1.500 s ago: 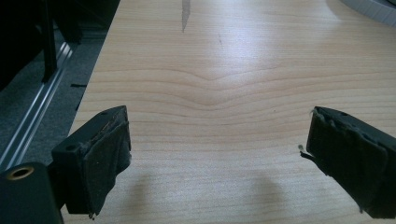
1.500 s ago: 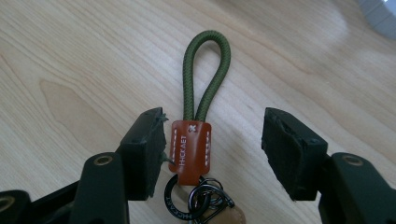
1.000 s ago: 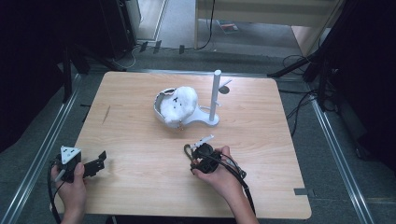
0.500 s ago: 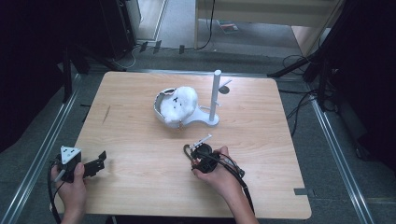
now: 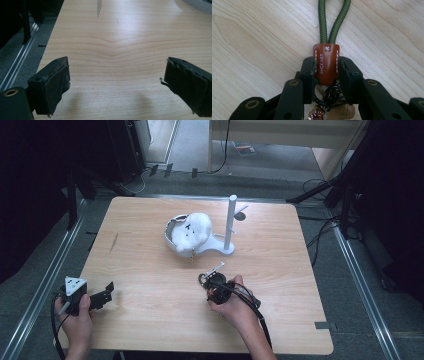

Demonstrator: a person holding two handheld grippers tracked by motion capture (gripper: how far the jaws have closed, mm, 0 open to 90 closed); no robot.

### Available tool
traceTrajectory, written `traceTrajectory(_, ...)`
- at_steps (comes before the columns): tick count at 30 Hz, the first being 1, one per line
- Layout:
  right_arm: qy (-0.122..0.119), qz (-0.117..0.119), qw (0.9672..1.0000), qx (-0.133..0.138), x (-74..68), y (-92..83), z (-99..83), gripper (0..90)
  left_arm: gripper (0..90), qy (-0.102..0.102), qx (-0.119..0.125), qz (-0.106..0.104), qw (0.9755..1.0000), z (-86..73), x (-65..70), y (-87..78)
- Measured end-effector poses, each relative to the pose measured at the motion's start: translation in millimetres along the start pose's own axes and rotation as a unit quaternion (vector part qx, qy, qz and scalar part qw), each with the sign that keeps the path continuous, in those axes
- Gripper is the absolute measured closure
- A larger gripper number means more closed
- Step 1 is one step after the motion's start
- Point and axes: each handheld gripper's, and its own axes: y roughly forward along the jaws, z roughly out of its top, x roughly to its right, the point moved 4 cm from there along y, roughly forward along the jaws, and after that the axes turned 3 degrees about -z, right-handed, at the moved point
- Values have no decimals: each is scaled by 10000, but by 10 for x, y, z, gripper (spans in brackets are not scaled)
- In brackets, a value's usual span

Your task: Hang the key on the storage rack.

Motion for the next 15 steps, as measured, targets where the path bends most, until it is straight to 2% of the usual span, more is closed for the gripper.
traceTrajectory(8, 197, 20, 9990, 412, 35, -13, -55, 686, 69, 1, -8, -1, 10000, 0, 0, 1)
traceTrajectory(10, 269, 70, 9979, 583, 47, -41, -64, 687, 69, 3, -4, 0, 10000, 0, 0, 0)
traceTrajectory(15, 405, -8, 9942, 996, 70, -150, -64, 688, 69, 23, -15, 12, 10000, 0, 1, 0)
